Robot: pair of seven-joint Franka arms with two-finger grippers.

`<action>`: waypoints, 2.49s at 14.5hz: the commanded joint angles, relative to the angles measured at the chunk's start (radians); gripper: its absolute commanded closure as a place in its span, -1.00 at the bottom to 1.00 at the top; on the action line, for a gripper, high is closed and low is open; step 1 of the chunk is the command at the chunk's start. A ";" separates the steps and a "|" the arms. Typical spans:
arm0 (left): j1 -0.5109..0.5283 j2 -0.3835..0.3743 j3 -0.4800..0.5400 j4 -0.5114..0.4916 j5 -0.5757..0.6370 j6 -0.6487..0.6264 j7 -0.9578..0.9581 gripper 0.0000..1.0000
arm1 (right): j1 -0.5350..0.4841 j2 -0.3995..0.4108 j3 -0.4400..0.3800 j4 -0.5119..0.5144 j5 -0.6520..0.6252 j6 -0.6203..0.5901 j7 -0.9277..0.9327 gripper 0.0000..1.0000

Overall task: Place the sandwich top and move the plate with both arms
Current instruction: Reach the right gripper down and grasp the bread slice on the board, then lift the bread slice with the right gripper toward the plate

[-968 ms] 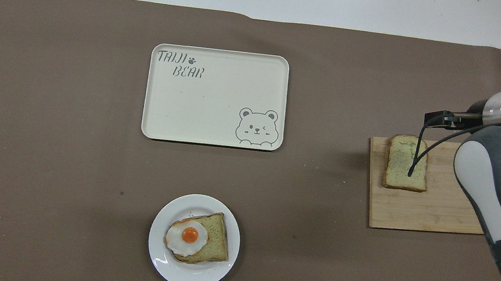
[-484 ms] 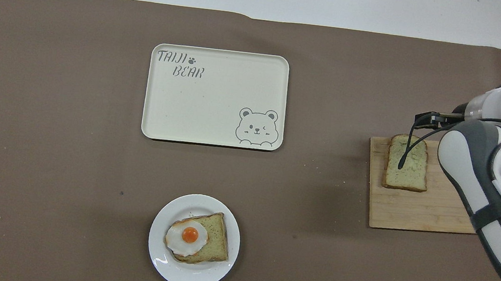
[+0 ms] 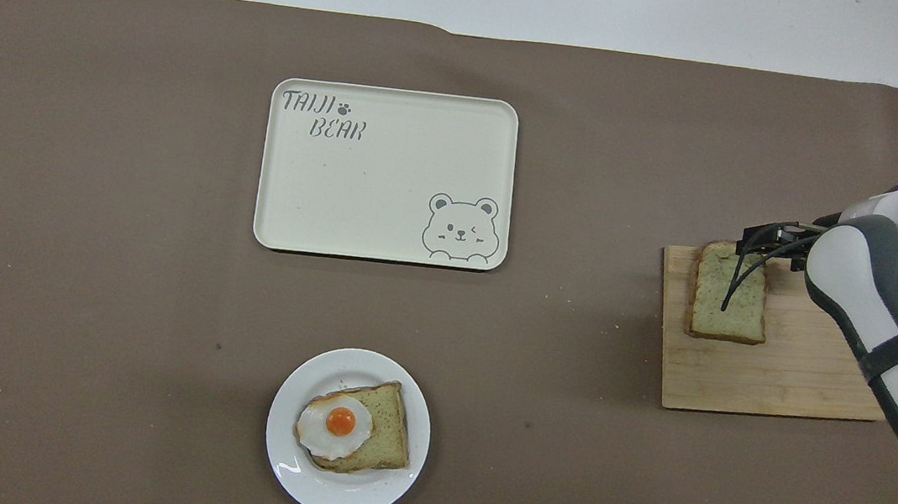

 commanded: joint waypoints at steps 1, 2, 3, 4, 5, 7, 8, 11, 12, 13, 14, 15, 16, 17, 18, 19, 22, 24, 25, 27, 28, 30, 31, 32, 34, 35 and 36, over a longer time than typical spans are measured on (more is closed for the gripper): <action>-0.020 -0.014 0.014 -0.013 0.010 -0.009 0.005 -1.00 | -0.017 -0.035 0.010 -0.065 0.031 0.017 -0.078 -1.00; -0.020 -0.014 0.016 -0.013 0.012 -0.009 0.005 -1.00 | -0.017 -0.044 0.010 -0.077 0.031 0.017 -0.080 -1.00; -0.020 -0.013 0.016 -0.013 0.012 -0.009 0.005 -1.00 | -0.017 -0.047 0.010 -0.088 0.031 0.020 -0.080 -1.00; -0.020 -0.014 0.016 -0.013 0.010 -0.009 0.005 -1.00 | -0.017 -0.047 0.010 -0.089 0.031 0.021 -0.081 -1.00; -0.020 -0.014 0.016 -0.013 0.012 -0.009 0.005 -1.00 | -0.017 -0.047 0.010 -0.089 0.031 0.021 -0.089 -1.00; -0.020 -0.014 0.014 -0.013 0.012 -0.009 0.005 -1.00 | -0.017 -0.047 0.010 -0.089 0.031 0.021 -0.119 -0.06; -0.020 -0.014 0.016 -0.013 0.012 -0.009 0.005 -1.00 | -0.017 -0.047 0.010 -0.089 0.031 0.021 -0.120 0.44; -0.020 -0.014 0.016 -0.013 0.012 -0.009 0.005 -1.00 | -0.011 -0.046 0.010 -0.086 0.029 0.020 -0.126 1.00; -0.020 -0.014 0.016 -0.013 0.012 -0.009 0.005 -1.00 | -0.010 -0.046 0.010 -0.085 0.029 0.021 -0.127 1.00; -0.020 -0.014 0.016 -0.013 0.012 -0.009 0.005 -1.00 | -0.008 -0.046 0.010 -0.085 0.029 0.021 -0.129 1.00; -0.020 -0.014 0.016 -0.013 0.012 -0.009 0.005 -1.00 | -0.005 -0.046 0.010 -0.085 0.029 0.021 -0.126 1.00; -0.020 -0.014 0.016 -0.013 0.010 -0.009 0.005 -1.00 | -0.005 -0.046 0.009 -0.085 0.028 0.021 -0.124 1.00; -0.020 -0.014 0.016 -0.013 0.012 -0.009 0.005 -1.00 | -0.004 -0.044 0.009 -0.082 0.023 0.020 -0.126 1.00; -0.020 -0.014 0.016 -0.013 0.012 -0.009 0.005 -1.00 | -0.005 -0.044 0.010 -0.079 0.018 0.015 -0.132 1.00; -0.020 -0.014 0.016 -0.013 0.012 -0.009 0.005 -1.00 | -0.005 -0.041 0.010 -0.067 0.006 0.001 -0.143 1.00; -0.020 -0.014 0.016 -0.013 0.012 -0.009 0.005 -1.00 | -0.004 -0.043 0.010 -0.057 -0.011 -0.006 -0.185 1.00; -0.020 -0.014 0.014 -0.013 0.012 -0.009 0.005 -1.00 | -0.001 -0.047 0.013 0.002 -0.017 -0.080 -0.229 1.00; -0.020 -0.013 0.016 -0.013 0.012 -0.009 0.005 -1.00 | -0.002 -0.061 0.016 0.038 -0.015 -0.153 -0.235 1.00; -0.020 -0.014 0.014 -0.013 0.012 -0.009 0.005 -1.00 | -0.002 -0.076 0.016 0.042 -0.015 -0.172 -0.236 1.00; -0.020 -0.014 0.014 -0.013 0.012 -0.009 0.005 -1.00 | -0.001 -0.106 0.022 0.043 -0.005 -0.203 -0.233 1.00; -0.020 -0.014 0.014 -0.013 0.012 -0.009 0.005 -1.00 | 0.001 -0.115 0.033 0.047 0.000 -0.227 -0.227 1.00; -0.020 -0.014 0.014 -0.013 0.012 -0.009 0.005 -1.00 | 0.001 -0.135 0.058 0.056 0.005 -0.288 -0.209 1.00; -0.020 -0.014 0.016 -0.013 0.012 -0.009 0.005 -1.00 | -0.001 -0.150 0.076 0.056 0.011 -0.316 -0.190 1.00; -0.020 -0.014 0.016 -0.013 0.010 -0.009 0.005 -1.00 | -0.001 -0.164 0.093 0.056 0.020 -0.351 -0.169 1.00; -0.020 -0.014 0.014 -0.013 0.010 -0.009 0.005 -1.00 | -0.001 -0.181 0.129 0.056 0.057 -0.397 -0.124 1.00; -0.020 -0.014 0.016 -0.013 0.012 -0.009 0.005 -1.00 | -0.001 -0.184 0.140 0.056 0.075 -0.416 -0.104 1.00; -0.020 -0.014 0.014 -0.013 0.012 -0.009 0.005 -1.00 | 0.001 -0.187 0.160 0.056 0.089 -0.433 -0.083 1.00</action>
